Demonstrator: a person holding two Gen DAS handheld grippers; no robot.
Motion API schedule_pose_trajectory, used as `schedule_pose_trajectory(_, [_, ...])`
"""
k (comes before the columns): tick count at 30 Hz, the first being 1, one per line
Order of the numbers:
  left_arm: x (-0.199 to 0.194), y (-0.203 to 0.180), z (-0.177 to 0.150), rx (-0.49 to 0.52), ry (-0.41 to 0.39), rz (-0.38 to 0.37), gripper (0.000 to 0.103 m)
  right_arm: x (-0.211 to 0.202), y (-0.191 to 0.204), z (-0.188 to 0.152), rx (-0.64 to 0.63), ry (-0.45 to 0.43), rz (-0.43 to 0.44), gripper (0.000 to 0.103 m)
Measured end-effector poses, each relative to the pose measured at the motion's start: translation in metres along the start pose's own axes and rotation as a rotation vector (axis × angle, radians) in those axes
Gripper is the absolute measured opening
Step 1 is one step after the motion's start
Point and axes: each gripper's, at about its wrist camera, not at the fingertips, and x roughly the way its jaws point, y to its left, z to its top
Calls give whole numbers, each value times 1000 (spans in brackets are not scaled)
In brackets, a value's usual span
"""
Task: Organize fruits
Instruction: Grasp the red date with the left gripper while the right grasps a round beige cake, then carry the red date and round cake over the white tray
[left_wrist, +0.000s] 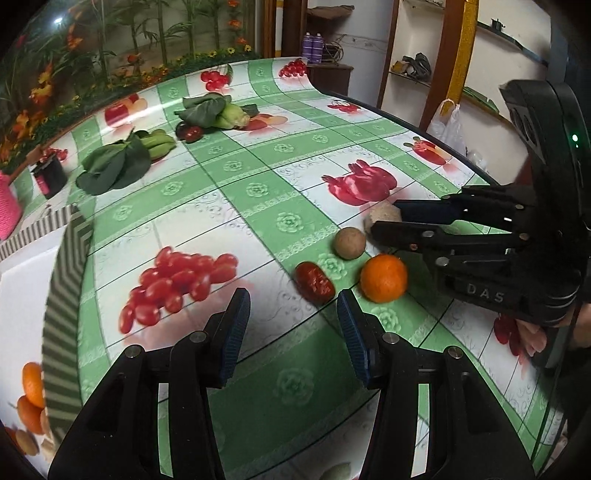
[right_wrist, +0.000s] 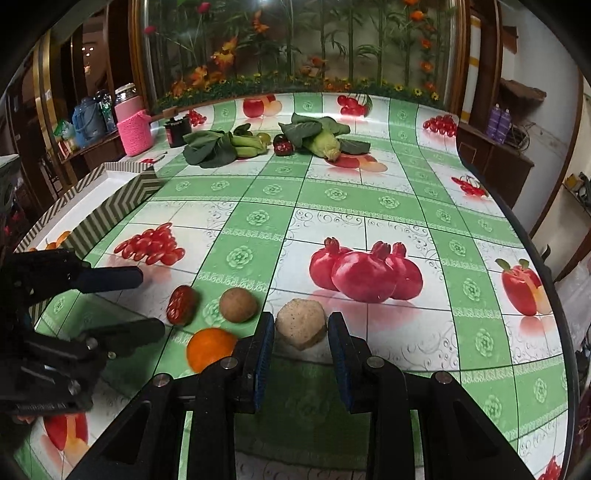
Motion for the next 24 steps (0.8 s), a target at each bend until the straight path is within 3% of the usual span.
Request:
schedule_pose_trajectory(6, [7,-2,8,6,-2,2,48,2,-1,2,10,2,30,29])
schedule_pose_trajectory(7, [8,-3,8,7,1,4,45,2,-1,2,11,0,38,29])
schedule_pose_trajectory(9, [9,-5,8,14,3,4,26,1,-1,2,15,-2,44,29])
schedule_pose_trajectory(14, [7,-5,7,6,-6,-7,15,-2,-9,1,54,-23,68,29])
schedule_pose_trajectory(24, [-5,0,0,-32,-33,-33,15,-8,-2,1,17,-51,55,29])
